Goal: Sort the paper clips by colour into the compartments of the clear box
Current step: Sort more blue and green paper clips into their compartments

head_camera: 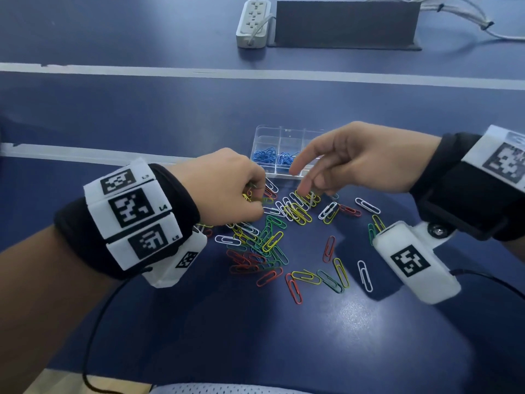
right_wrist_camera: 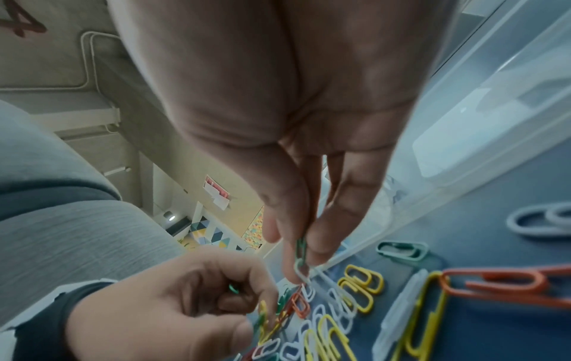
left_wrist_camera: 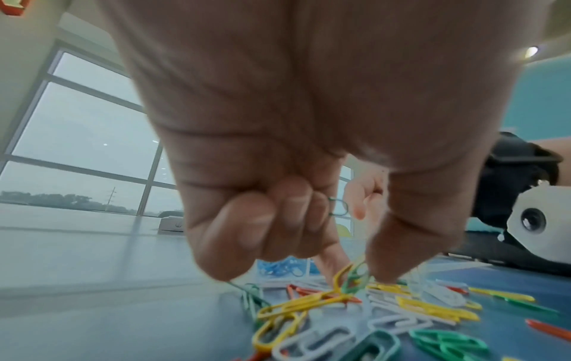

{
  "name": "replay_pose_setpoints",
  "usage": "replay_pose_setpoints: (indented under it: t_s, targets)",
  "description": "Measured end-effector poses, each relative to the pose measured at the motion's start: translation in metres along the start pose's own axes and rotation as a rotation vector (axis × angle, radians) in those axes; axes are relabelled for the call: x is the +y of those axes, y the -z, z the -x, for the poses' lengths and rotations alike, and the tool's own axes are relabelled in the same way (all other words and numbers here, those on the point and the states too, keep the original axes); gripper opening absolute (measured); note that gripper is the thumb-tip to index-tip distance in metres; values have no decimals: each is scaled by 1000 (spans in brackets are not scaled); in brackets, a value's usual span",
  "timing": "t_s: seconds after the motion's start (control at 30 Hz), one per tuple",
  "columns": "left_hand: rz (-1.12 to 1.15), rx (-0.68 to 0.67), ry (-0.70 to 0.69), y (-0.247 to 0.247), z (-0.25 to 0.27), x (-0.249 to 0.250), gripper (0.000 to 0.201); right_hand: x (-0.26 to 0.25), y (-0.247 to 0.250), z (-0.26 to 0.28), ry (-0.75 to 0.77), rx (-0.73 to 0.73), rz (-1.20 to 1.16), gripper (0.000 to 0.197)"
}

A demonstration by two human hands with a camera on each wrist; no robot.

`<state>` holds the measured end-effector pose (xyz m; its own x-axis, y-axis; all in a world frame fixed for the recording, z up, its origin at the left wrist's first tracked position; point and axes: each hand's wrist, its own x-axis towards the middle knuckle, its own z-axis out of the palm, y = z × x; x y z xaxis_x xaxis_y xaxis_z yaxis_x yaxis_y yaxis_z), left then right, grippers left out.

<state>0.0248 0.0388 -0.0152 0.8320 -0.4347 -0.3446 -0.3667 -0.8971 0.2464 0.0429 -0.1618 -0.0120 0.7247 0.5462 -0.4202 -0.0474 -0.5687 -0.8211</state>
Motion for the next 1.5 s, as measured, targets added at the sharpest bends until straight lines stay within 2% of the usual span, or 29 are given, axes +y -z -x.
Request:
replay_pose_setpoints:
  t_s: [0.2,0.3,0.57,1.37,1.5]
  targets:
    - [149,31,-44,2,-1,5,14,2,-1,2,46,78,-59,33]
    - [289,3,-92,5,-2,11,18,-2,-2,4,99,108,-98,31]
    - [611,30,-153,12,-7,9,12,-10,0,3,182,113,-327,24]
    - [640,0,-64,2,-10,11,13,7,-11,6,252,139,-226,27]
    - [729,-68,-91,-1,-11,13,12,8,-10,11,275,171,-188,31]
